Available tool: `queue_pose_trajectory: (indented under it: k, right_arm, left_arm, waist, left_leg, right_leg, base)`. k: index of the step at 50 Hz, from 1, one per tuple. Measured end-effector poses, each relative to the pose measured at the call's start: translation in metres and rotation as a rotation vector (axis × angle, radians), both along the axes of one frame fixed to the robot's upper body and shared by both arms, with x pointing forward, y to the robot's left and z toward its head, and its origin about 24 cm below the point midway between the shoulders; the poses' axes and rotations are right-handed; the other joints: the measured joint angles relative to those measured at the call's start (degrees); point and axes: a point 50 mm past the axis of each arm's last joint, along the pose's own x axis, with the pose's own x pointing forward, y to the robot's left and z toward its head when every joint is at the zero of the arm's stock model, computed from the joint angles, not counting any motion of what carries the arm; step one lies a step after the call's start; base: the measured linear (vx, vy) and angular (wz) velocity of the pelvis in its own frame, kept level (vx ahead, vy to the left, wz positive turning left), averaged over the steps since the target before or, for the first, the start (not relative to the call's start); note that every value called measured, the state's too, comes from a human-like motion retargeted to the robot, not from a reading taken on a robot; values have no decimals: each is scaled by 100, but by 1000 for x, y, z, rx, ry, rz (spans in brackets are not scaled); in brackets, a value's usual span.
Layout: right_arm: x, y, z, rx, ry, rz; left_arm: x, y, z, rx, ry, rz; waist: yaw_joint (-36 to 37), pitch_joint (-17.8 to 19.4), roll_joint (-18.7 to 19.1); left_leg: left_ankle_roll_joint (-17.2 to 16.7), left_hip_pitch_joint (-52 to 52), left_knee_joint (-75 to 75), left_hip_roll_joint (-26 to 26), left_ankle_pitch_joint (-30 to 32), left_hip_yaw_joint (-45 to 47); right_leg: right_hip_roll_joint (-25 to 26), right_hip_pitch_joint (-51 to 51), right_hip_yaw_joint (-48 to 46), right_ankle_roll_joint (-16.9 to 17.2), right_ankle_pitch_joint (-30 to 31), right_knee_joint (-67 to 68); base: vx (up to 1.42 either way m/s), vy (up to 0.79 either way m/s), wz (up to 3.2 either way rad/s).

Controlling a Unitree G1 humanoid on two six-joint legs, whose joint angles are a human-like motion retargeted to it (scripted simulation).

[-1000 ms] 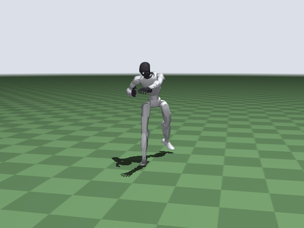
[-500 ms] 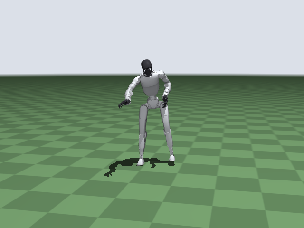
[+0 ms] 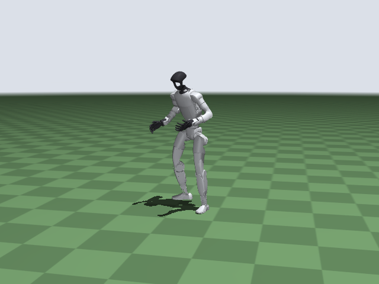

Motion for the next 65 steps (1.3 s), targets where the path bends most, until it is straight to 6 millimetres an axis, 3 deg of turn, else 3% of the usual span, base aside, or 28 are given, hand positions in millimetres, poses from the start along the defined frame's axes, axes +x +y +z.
queue_pose_trajectory:
  k: [2,7,10,13,15,17,20,24,25,28,30,32,33,35,37,39,40,41,43,45,48,50,52,55,58,60,62,65]
  right_arm:
    - [1,0,9,8,-35,12]
    - [3,6,47,0,-213,26]
    - [-2,14,72,-26,-320,91]
    - [-12,25,91,-21,-394,185]
    - [-20,33,94,41,-404,262]
    - [-24,39,100,51,-420,351]
    - [-26,57,104,22,-410,516]
    - [-29,65,129,-18,-494,668]
    - [-30,66,136,-18,-522,694]
    - [-30,68,151,-3,-589,729]
    - [-30,70,162,7,-651,723]
    - [-27,80,176,-16,-735,711]
    - [-27,89,183,-26,-786,713]
    - [-29,97,202,-115,-913,701]
    - [-34,101,223,-181,-1062,650]
    - [-34,103,241,-237,-1190,544]
    - [-31,103,248,-279,-1235,478]
    - [-22,106,257,-314,-1265,413]
    - [3,110,280,-390,-1289,273]
    - [42,116,299,-434,-1225,130]
    - [111,130,306,-431,-941,16]
    - [151,123,298,-367,-686,-11]
    - [178,99,287,-280,-455,-62]
    - [192,49,267,-374,-248,-160]
    - [185,-3,241,-531,-190,-312]
    - [177,-28,213,-463,-170,-361]
    - [168,-41,165,-293,-114,-324]
    - [143,-40,75,-93,55,-246]
  left_arm:
    - [-12,-36,12,-606,-179,-442]
    - [-29,-68,37,-814,-289,-632]
    - [-37,-77,63,-748,-392,-754]
    - [-48,-77,95,-456,-530,-768]
    - [-57,-78,113,-207,-625,-718]
    - [-65,-80,134,1,-740,-664]
    - [-73,-92,160,332,-911,-521]
    - [-62,-122,208,868,-1139,-432]
    - [-54,-131,223,1033,-1171,-393]
    - [14,-149,276,1534,-1038,24]
    - [73,-136,305,1863,-779,480]
    - [122,-98,314,2084,-382,838]
    - [136,-73,310,2097,-169,892]
    - [144,-50,305,1924,50,820]
    - [143,-62,306,1750,-68,651]
    - [131,-90,303,1607,-348,546]
    - [122,-106,295,1518,-488,517]
    - [111,-116,284,1414,-607,521]
    - [90,-128,256,1229,-760,495]
    - [76,-124,213,1126,-778,389]
    - [61,-89,123,1004,-545,119]
    - [44,-65,55,838,-299,-30]
    - [20,-41,-6,660,-45,-97]
    - [-34,-3,-72,472,280,-116]
    - [-81,38,-86,482,443,-126]
    - [-96,58,-78,527,480,-131]
    - [-99,69,-66,571,478,-103]
    - [-93,76,-51,587,432,-39]
  waist:
    - [56,-267,31]
    - [124,-931,91]
    - [127,-1359,188]
    - [-25,-1628,129]
    - [-351,-1757,26]
    - [-728,-1660,61]
    - [-1399,-1563,295]
    - [-2459,-1267,464]
    - [-2717,-1185,442]
    - [-3346,-1055,400]
    - [-3519,-1083,254]
    - [-3591,-1059,153]
    - [-3628,-1079,106]
    - [-3470,-1068,3]
    - [-3193,-1079,-163]
    - [-2786,-1065,-318]
    - [-2531,-1057,-340]
    - [-2338,-1018,-258]
    - [-1897,-948,-104]
    - [-1433,-987,-72]
    - [-659,-1002,-225]
    - [-13,-898,-347]
    - [658,-653,-474]
    - [1690,-264,-467]
    - [2713,-10,-321]
    - [3274,81,-178]
    - [3518,135,-39]
    - [3268,334,177]
  left_leg:
    - [-71,95,64,153,-41,676]
    - [-124,344,550,529,-148,2460]
    - [-26,580,1010,776,-170,3639]
    - [150,1078,1160,593,5,4835]
    - [368,1531,1362,427,206,5327]
    - [658,2002,1631,451,418,5286]
    - [962,2424,1885,520,801,4169]
    - [791,2103,2297,43,1017,899]
    - [699,1968,2387,-214,1020,77]
    - [628,1764,2687,-506,1363,-803]
    - [697,1805,2696,-504,1809,-532]
    - [717,1816,2773,-431,1770,-123]
    - [732,1820,2797,-380,1559,118]
    - [797,1872,2744,-288,1099,662]
    - [913,1989,2604,-191,631,1209]
    - [1184,2074,2426,-139,145,1545]
    - [1400,2071,2345,-114,-65,1588]
    - [1292,1876,2411,-18,-162,1373]
    - [1132,1456,2552,60,-320,813]
    - [962,1011,2702,-1,-435,263]
    - [848,481,2871,-190,-589,52]
    - [845,126,2913,-330,-678,179]
    - [808,-259,2798,-523,-677,291]
    - [801,-795,2276,-836,-541,483]
    - [624,-981,1183,-1081,-179,1296]
    - [496,-952,435,-1318,208,1746]
    - [766,-841,162,-1525,393,1596]
    - [1420,-424,567,-1576,-24,1005]
  right_leg:
    - [-279,23,-217,23,-77,71]
    - [-1067,193,-1596,217,-265,-335]
    - [-1492,259,-2891,278,-160,-573]
    - [-1761,37,-3181,530,779,-972]
    - [-1814,-184,-2513,940,1114,-1295]
    - [-1850,-591,-1387,1294,853,-828]
    - [-852,-317,-231,706,900,-1940]
    - [222,-244,1158,429,782,-2243]
    - [415,-267,1415,429,733,-2227]
    - [837,-185,1843,245,537,-2352]
    - [855,-491,1958,465,-19,-1616]
    - [840,-433,1842,424,-357,-1558]
    - [803,-392,1703,419,-496,-1535]
    - [679,-290,1474,508,-628,-1486]
    - [632,-190,1683,701,-605,-1398]
    - [653,-27,2102,831,-534,-1320]
    - [686,108,2277,820,-486,-1328]
    - [831,423,2350,597,-355,-1751]
    - [1026,770,2521,455,-351,-1942]
    - [1143,929,2757,474,-480,-1774]
    - [1170,1183,3203,633,-547,-1606]
    - [1117,1355,3502,801,-553,-1580]
    - [1059,1582,3742,941,-544,-1679]
    - [1031,1972,4015,1032,-514,-1935]
    - [1134,2237,4290,1093,-490,-1999]
    - [1287,2409,4478,1092,-390,-1974]
    - [1461,2668,4561,1030,-115,-1962]
    - [1725,3074,4454,899,589,-1551]
  base:
    - [-19,1,-298]
    - [-15,-11,-326]
    - [-8,-27,-352]
    - [2,-39,-338]
    - [13,-49,-308]
    - [19,-50,-352]
    - [20,-42,-424]
    - [25,-30,-382]
    - [27,-23,-281]
    - [29,-23,-229]
    - [33,-21,-215]
    - [34,-18,-198]
    - [35,-16,-189]
    - [38,-14,-178]
    - [42,-15,-155]
    - [46,-16,-131]
    - [48,-15,-103]
    - [48,-13,-92]
    - [49,-12,-92]
    - [52,-13,-115]
    - [53,-13,-143]
    - [54,-10,-140]
    - [55,-6,-120]
    - [58,-3,-103]
    - [65,-2,-93]
    - [72,1,-61]
    - [77,4,18]
    - [82,1,110]
